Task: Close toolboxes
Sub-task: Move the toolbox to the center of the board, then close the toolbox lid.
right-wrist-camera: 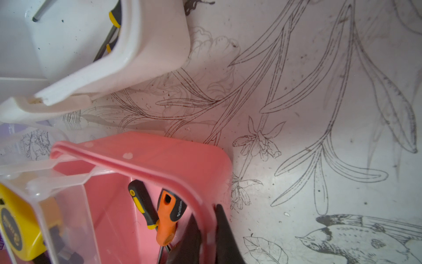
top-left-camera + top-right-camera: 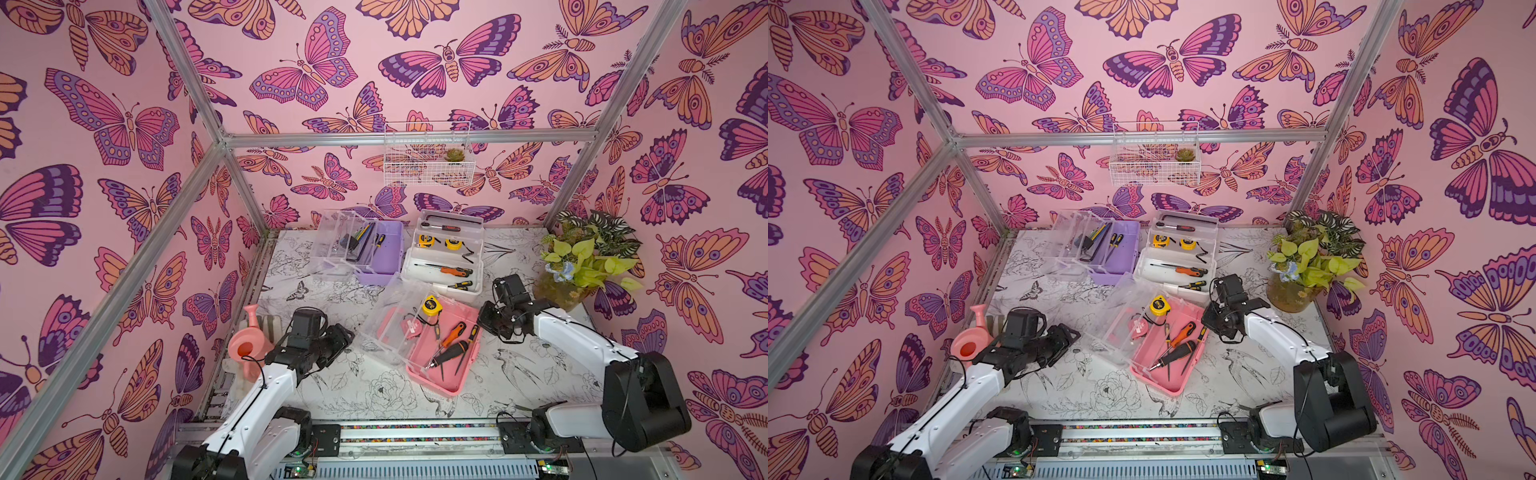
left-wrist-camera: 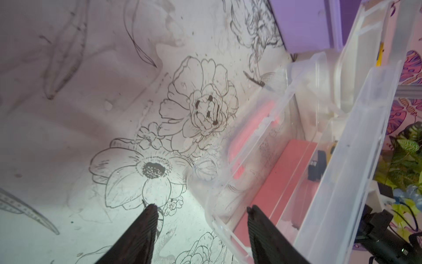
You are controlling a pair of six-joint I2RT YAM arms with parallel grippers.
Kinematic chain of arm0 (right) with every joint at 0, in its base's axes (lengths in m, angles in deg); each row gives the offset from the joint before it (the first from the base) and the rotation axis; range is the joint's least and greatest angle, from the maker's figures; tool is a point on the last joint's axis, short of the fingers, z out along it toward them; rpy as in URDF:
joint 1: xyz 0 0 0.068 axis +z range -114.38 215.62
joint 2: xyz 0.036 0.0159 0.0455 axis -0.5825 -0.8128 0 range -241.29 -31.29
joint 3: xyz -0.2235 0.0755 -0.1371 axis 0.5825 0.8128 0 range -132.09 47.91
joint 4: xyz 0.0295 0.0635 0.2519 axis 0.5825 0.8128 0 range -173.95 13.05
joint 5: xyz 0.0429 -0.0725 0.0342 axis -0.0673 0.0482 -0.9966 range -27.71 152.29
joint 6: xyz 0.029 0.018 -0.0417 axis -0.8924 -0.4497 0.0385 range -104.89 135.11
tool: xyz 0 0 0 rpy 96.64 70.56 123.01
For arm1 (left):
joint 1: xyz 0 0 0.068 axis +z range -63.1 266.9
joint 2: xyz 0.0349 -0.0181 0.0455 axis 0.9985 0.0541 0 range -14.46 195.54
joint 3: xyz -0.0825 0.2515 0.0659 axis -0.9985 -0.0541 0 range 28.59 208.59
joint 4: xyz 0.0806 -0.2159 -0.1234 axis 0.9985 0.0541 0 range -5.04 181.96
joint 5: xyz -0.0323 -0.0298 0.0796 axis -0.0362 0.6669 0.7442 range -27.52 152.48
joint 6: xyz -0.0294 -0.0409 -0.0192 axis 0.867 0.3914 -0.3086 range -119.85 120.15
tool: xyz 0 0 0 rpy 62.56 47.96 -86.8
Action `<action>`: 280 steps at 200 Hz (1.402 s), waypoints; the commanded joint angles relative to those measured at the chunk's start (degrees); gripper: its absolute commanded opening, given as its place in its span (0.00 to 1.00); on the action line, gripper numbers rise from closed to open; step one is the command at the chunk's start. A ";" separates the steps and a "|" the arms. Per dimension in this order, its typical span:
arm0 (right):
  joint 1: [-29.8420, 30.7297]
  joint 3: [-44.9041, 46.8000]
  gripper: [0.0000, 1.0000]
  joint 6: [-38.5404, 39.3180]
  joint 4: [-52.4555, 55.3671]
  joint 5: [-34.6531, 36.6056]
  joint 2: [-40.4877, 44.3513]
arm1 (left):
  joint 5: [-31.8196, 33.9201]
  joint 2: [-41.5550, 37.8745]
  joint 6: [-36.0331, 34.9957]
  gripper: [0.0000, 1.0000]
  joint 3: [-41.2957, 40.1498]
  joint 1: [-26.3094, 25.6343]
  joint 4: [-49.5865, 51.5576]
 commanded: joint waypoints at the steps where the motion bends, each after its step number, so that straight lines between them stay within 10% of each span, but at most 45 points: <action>1: -0.48 -0.42 0.00 -0.21 -4.07 -2.43 1.00 | -2.53 2.07 1.89 0.64 -0.15 -1.50 -1.19; 182: -0.41 -0.60 0.00 -0.83 -4.68 -3.03 0.85 | 7.33 11.38 -9.34 0.00 -1.15 -7.76 -8.48; 280: 3.92 -6.35 0.00 -0.90 -3.04 -3.39 -5.91 | 25.59 2.55 -19.04 0.00 11.59 -19.38 12.90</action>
